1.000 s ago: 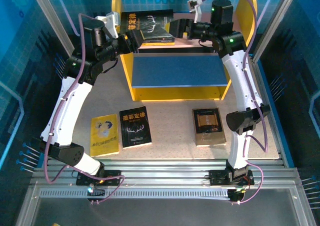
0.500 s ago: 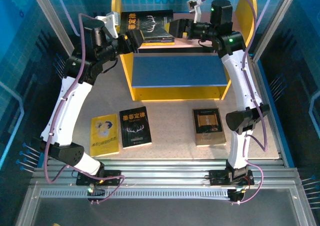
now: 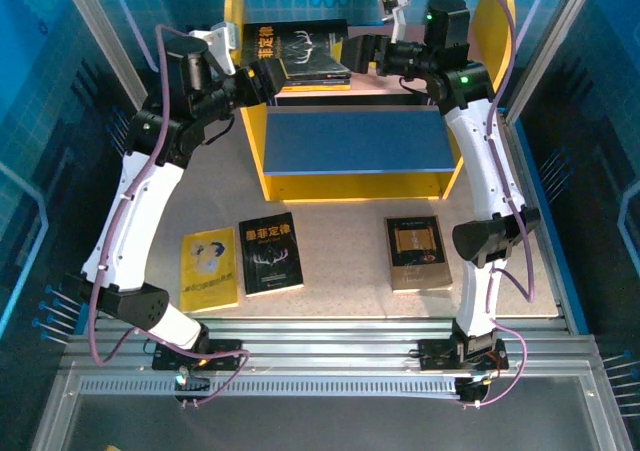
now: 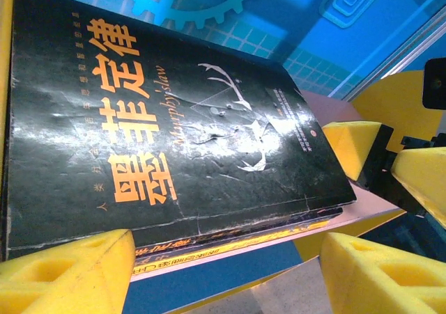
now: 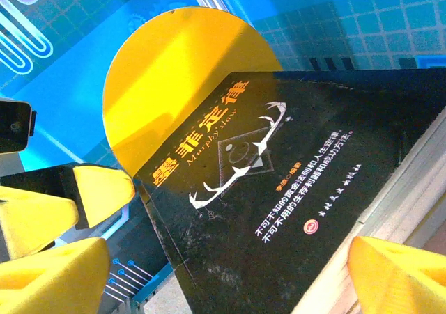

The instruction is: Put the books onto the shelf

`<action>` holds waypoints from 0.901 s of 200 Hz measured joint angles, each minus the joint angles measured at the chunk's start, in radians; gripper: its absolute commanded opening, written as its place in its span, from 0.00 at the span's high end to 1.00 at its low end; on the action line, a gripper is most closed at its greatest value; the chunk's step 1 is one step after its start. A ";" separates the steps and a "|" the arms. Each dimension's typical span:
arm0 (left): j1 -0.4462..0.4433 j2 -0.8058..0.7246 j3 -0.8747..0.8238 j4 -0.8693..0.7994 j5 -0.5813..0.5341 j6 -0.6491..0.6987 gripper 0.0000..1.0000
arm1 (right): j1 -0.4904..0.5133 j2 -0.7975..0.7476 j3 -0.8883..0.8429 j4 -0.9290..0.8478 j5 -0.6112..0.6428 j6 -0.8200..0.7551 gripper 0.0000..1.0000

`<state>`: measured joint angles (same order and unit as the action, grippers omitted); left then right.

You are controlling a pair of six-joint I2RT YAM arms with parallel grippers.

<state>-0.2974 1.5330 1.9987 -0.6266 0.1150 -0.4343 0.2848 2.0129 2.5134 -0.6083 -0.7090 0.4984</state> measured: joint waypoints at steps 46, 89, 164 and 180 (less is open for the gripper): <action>0.012 0.000 0.033 -0.016 -0.015 0.019 0.28 | -0.003 0.000 -0.020 0.009 -0.003 -0.001 0.11; 0.047 -0.009 0.036 -0.031 -0.025 0.023 0.27 | -0.005 -0.012 -0.061 0.028 -0.005 -0.005 0.10; 0.057 -0.055 0.034 -0.035 -0.033 0.024 0.27 | -0.004 -0.013 -0.062 0.034 -0.007 0.003 0.10; 0.058 -0.055 0.033 -0.035 -0.033 0.023 0.27 | -0.003 -0.013 -0.062 0.034 -0.007 0.003 0.10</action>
<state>-0.2390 1.4776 2.0319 -0.6621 0.0822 -0.4110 0.2813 1.9995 2.4512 -0.5747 -0.7158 0.5018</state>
